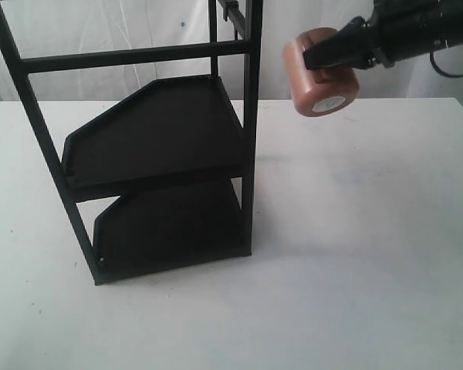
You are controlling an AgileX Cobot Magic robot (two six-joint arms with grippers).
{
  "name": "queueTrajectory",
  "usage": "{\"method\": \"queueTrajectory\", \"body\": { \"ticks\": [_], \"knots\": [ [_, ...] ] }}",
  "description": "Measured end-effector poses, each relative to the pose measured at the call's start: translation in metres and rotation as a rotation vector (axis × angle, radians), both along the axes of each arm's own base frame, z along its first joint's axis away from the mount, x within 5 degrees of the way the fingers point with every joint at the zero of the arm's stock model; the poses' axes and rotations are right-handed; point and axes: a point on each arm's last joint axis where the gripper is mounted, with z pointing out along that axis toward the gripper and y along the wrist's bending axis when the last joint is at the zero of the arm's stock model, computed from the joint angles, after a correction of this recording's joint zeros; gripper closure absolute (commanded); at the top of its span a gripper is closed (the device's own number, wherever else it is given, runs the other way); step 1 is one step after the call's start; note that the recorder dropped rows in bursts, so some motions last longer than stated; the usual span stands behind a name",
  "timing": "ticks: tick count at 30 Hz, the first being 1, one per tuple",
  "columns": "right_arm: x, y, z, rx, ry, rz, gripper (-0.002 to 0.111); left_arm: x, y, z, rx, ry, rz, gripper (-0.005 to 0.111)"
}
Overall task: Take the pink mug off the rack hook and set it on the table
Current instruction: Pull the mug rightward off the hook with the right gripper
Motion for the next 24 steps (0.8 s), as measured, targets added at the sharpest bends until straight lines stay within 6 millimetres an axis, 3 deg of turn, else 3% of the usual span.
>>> {"method": "queueTrajectory", "body": {
  "ticks": [1, 5, 9, 14, 24],
  "knots": [
    [-0.006, -0.002, -0.010, 0.008, -0.013, 0.012, 0.108, 0.000, 0.000, 0.000, 0.000, 0.000, 0.000, 0.107],
    [-0.026, -0.001, -0.020, -0.019, -0.078, 0.006, 0.108, 0.000, 0.000, 0.000, 0.000, 0.000, 0.000, 0.107],
    [-0.044, -0.004, -0.001, -0.064, -0.185, -0.073, 0.108, 0.000, 0.000, 0.000, 0.000, 0.000, 0.000, 0.107],
    [-0.083, -0.006, 0.029, -0.084, -0.319, -0.166, 0.108, 0.000, 0.000, 0.000, 0.000, 0.000, 0.000, 0.107],
    [-0.136, 0.012, 0.024, -0.121, -0.385, -0.178, 0.108, 0.000, 0.000, 0.000, 0.000, 0.000, 0.000, 0.107]
  ]
}}
